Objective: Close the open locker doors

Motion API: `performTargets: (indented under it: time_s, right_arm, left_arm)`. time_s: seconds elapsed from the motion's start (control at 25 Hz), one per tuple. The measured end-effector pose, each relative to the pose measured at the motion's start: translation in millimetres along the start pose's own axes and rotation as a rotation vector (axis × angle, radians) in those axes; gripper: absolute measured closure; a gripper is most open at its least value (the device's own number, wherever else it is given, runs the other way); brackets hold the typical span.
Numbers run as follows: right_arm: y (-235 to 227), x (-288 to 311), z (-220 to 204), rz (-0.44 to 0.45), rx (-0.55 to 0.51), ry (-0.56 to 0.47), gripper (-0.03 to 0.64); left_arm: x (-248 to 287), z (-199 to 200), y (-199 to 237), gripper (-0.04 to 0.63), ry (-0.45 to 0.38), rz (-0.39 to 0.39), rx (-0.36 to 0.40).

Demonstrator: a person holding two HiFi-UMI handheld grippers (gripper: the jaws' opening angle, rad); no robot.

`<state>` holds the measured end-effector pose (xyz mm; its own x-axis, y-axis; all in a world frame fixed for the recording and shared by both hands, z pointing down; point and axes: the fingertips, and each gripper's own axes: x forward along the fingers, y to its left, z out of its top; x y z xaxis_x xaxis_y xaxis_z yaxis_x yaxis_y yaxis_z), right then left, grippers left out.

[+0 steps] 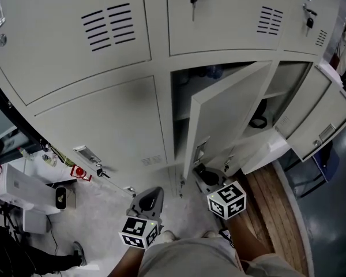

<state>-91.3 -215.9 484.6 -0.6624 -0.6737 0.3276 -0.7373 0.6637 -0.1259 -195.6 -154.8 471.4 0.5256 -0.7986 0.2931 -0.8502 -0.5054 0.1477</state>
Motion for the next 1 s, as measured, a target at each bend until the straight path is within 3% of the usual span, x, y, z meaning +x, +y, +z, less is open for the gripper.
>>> performTargets:
  time_s: [1.0]
  right_arm:
    - [-10.8, 47.6, 18.5, 0.018, -0.017, -0.006, 0.589]
  left_arm:
    - [-11.2, 1.7, 38.5, 0.581, -0.009, 0.098, -0.023]
